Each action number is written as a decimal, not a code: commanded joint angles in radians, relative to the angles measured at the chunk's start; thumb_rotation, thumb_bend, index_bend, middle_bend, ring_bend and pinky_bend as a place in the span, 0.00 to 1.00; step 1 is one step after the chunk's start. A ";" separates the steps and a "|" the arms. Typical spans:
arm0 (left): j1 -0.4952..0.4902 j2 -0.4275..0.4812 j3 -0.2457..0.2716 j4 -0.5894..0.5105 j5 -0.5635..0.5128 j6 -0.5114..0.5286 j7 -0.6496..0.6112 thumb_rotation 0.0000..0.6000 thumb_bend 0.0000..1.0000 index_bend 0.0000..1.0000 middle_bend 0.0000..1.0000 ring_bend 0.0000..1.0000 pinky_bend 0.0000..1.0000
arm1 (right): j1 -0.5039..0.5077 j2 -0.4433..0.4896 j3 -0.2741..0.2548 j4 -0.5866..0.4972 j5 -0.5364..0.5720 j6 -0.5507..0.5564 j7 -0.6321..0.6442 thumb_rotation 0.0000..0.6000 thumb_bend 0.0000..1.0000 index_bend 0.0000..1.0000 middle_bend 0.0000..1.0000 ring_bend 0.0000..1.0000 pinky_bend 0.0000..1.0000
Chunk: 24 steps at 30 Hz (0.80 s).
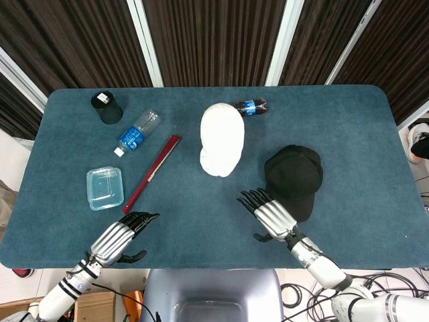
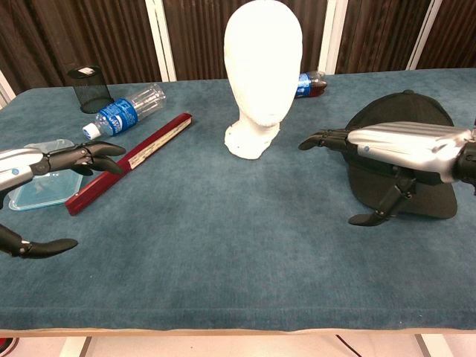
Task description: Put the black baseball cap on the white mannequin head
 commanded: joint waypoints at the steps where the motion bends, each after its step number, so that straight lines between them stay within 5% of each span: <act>1: 0.001 -0.010 -0.002 -0.001 -0.020 0.008 0.018 1.00 0.30 0.00 0.17 0.14 0.18 | 0.004 0.013 -0.010 -0.010 0.001 0.005 0.009 1.00 0.15 0.00 0.00 0.00 0.00; 7: 0.022 0.011 0.010 -0.009 -0.016 0.054 0.081 1.00 0.30 0.00 0.15 0.11 0.15 | -0.019 0.039 -0.041 -0.018 -0.030 0.068 -0.001 1.00 0.15 0.00 0.00 0.00 0.00; 13: 0.181 0.048 0.003 0.056 -0.015 0.337 0.237 1.00 0.30 0.00 0.14 0.10 0.10 | -0.138 0.062 -0.100 0.040 -0.090 0.275 -0.036 1.00 0.15 0.07 0.00 0.00 0.00; 18: 0.284 0.054 0.039 0.161 -0.027 0.461 0.145 1.00 0.30 0.00 0.14 0.08 0.08 | -0.247 -0.019 -0.133 0.238 -0.148 0.456 0.041 1.00 0.15 0.15 0.08 0.00 0.00; 24: 0.328 0.026 0.078 0.278 -0.011 0.486 0.075 1.00 0.30 0.00 0.14 0.08 0.08 | -0.298 -0.189 -0.124 0.529 -0.151 0.522 0.183 1.00 0.15 0.25 0.16 0.00 0.00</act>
